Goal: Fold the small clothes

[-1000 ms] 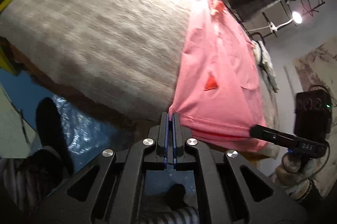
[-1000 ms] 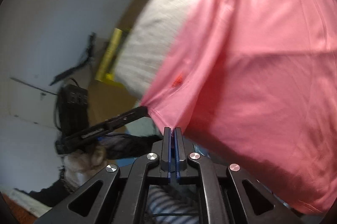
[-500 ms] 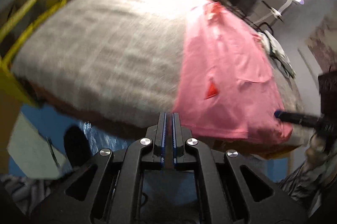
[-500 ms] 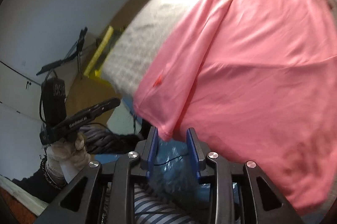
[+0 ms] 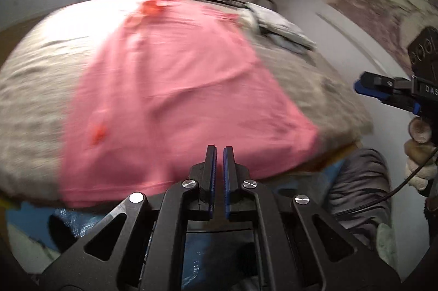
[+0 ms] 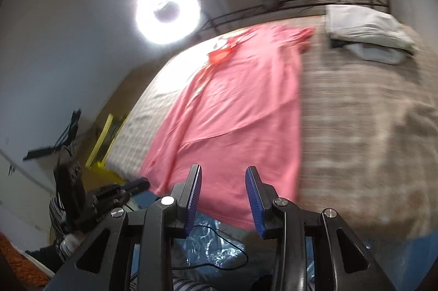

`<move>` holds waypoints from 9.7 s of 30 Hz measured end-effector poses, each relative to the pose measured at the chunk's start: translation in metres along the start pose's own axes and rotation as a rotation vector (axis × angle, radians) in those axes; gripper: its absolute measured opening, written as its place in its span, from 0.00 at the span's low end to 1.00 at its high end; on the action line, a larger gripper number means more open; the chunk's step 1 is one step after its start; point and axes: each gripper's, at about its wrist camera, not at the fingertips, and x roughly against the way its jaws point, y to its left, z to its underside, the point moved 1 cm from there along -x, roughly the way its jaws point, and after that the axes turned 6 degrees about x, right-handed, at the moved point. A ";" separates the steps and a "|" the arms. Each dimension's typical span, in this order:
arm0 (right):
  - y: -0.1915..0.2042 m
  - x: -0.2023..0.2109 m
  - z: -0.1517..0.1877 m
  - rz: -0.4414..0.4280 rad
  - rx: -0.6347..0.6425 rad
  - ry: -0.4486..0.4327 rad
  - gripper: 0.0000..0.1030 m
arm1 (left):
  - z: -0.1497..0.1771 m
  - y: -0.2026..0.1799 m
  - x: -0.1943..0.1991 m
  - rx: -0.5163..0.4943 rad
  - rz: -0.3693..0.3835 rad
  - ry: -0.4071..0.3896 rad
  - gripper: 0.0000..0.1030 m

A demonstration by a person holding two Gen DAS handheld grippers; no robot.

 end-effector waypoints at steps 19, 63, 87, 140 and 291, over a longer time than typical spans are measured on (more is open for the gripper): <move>-0.079 0.076 0.037 0.117 -0.162 -0.099 0.35 | 0.022 -0.137 -0.116 -0.280 -0.004 0.111 0.50; -0.225 -0.242 -0.214 0.013 -0.405 -0.002 0.00 | -0.026 -0.061 -0.069 0.079 0.175 0.068 0.00; -0.102 -0.262 -0.283 0.143 -0.074 -0.005 0.00 | 0.003 0.014 -0.035 0.284 0.106 0.028 0.00; -0.140 -0.320 -0.341 0.142 -0.189 -0.003 0.00 | -0.033 0.095 0.045 0.248 -0.109 -0.088 0.01; -0.081 -0.248 -0.173 -0.285 -0.229 0.074 0.01 | -0.224 0.220 -0.100 0.455 0.033 0.143 0.02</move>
